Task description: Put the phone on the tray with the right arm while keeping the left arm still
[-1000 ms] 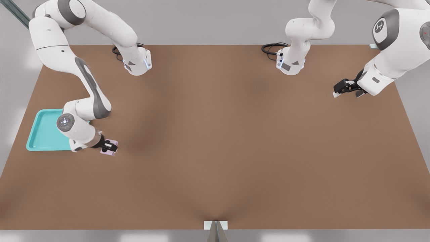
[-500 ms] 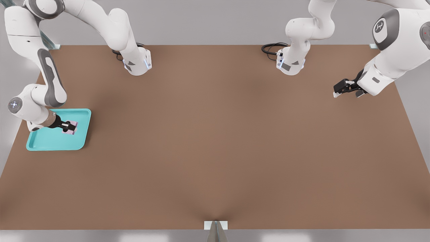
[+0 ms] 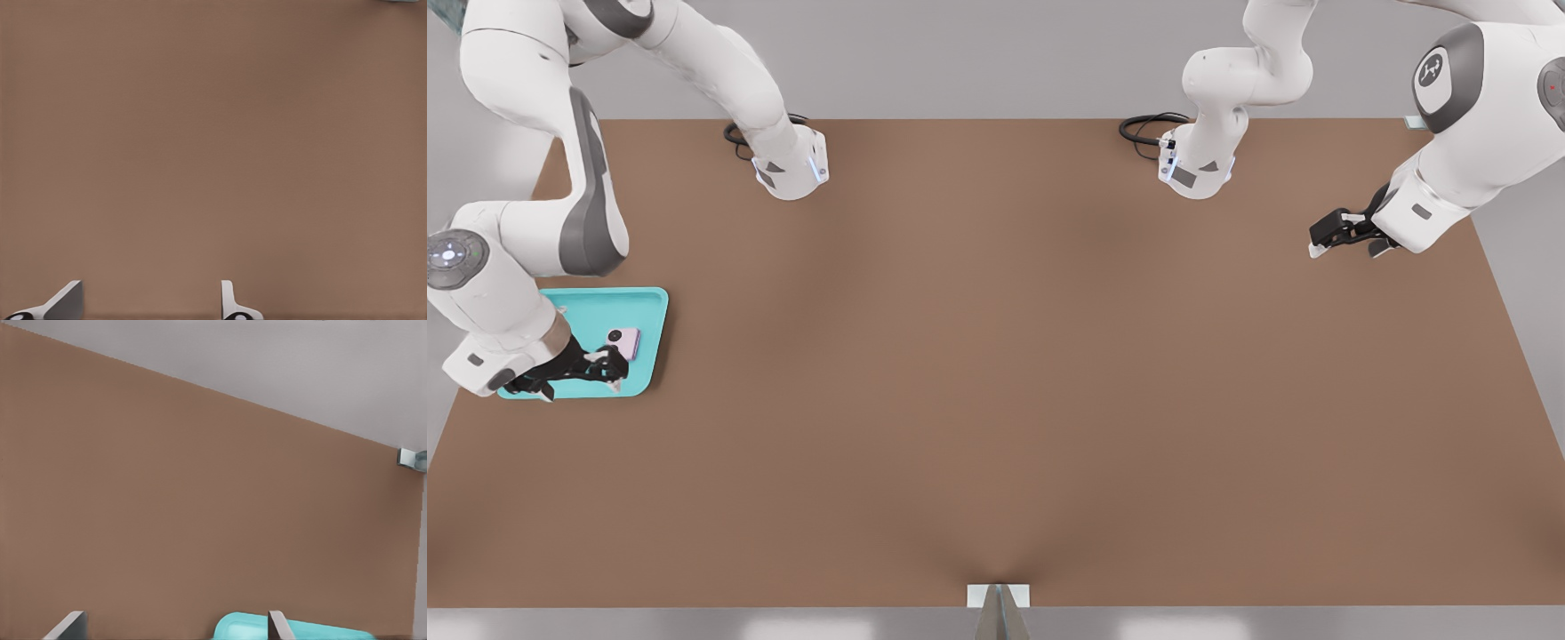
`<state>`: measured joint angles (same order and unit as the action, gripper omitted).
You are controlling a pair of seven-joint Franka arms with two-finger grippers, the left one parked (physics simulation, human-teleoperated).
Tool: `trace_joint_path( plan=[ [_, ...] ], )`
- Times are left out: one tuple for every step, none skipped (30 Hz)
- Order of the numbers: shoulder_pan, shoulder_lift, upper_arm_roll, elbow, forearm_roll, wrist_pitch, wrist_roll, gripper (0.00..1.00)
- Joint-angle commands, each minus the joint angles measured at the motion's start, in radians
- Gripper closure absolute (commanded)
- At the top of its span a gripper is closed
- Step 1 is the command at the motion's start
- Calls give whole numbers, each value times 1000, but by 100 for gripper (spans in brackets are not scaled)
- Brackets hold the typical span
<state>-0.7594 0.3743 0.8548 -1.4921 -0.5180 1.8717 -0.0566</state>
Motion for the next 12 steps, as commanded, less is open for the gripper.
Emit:
trace_joint_path(
  plan=[
    [360,-116,-399,70,298,-270,2,0],
    [633,-202,-731,47,392,-270,-23,0],
    [842,-302,-945,-62,417,-247,-26,0],
    [870,-359,-974,-135,420,-212,-22,0],
    [870,-379,-974,-166,428,-203,-16,0],
    [878,-330,-968,-151,447,-204,-8,0],
    [867,-318,-973,-116,489,-227,-6,0],
    [839,-330,-964,-100,490,-241,-17,0],
    [833,-324,-953,-102,492,-258,-8,0],
    [801,-308,-912,-100,490,-261,-6,0],
    [801,-310,-913,-105,490,-261,-6,0],
    [804,-311,-916,-106,490,-261,-9,0]
  ],
)
